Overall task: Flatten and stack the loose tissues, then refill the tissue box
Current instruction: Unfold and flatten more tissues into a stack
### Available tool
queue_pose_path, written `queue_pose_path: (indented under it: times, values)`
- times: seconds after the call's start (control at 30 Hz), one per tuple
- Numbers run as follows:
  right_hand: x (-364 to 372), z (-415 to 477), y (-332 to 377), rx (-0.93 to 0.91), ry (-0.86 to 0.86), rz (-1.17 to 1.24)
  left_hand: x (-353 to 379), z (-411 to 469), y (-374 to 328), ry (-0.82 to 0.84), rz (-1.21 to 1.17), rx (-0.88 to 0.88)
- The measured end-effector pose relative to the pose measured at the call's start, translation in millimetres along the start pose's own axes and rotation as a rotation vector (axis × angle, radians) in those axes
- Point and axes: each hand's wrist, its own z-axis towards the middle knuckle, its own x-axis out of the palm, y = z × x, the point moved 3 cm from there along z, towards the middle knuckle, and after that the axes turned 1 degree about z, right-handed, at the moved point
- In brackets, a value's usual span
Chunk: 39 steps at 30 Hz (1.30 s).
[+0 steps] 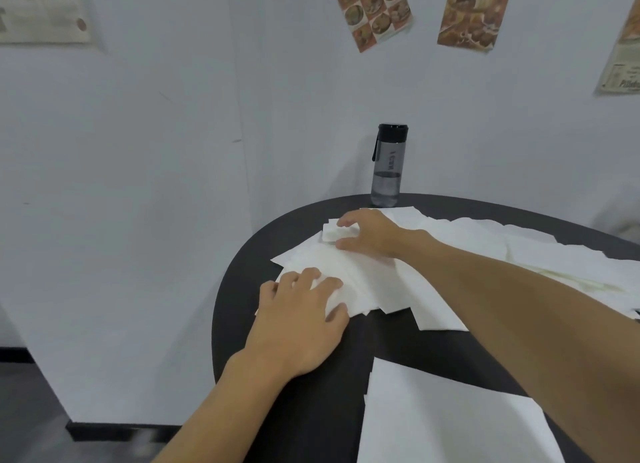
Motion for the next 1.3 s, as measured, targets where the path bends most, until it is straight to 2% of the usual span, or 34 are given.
queue_pose_path:
  times: [0.23, 0.5, 0.7, 0.93, 1.07, 1.17, 1.3]
  values:
    - [4, 17, -9, -0.022, -0.025, 0.093, 2, 1, 1, -0.014, 0.006, 0.01]
    - [-3, 15, -5, -0.05, -0.029, 0.087, 1, 1, 0, -0.008, -0.001, 0.011]
    - [-7, 10, -13, 0.084, -0.074, 0.243, 0, 0, 0, -0.005, 0.001, 0.013]
    - [-39, -17, 7, 0.033, -0.315, 0.205, -1, 0, 0, -0.006, -0.024, -0.015]
    - [-67, -45, 20, -0.019, -0.422, 0.231, -7, -1, -2, -0.066, -0.077, -0.058]
    - [-86, -76, 33, -0.058, -0.445, 0.249, -18, -3, -3, -0.175, -0.253, -0.067]
    - [-104, -120, 53, -0.099, -0.336, 0.232, -48, -9, -19, -0.296, -0.932, -0.097]
